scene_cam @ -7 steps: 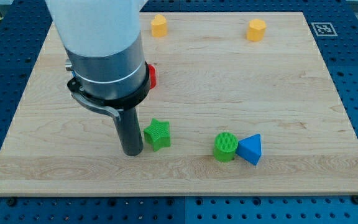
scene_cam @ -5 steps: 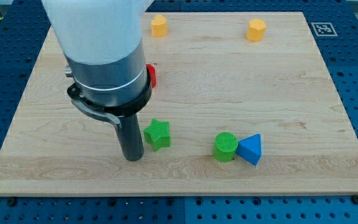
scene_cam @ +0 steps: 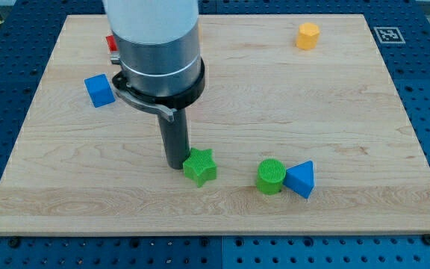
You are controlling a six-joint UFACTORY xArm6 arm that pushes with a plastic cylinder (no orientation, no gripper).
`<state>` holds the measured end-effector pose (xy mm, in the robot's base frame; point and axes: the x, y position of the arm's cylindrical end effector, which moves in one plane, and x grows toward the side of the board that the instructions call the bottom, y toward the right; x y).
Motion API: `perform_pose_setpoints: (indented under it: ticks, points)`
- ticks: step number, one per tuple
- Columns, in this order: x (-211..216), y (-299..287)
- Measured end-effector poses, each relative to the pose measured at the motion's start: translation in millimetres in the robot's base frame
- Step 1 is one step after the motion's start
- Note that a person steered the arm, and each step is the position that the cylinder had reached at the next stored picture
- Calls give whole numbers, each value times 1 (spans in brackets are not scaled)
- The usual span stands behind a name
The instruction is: Keep the green star at the left side of the green circle
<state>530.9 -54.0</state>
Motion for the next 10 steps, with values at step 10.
perform_pose_setpoints:
  ticks: [10]
  points:
    - [32,5]
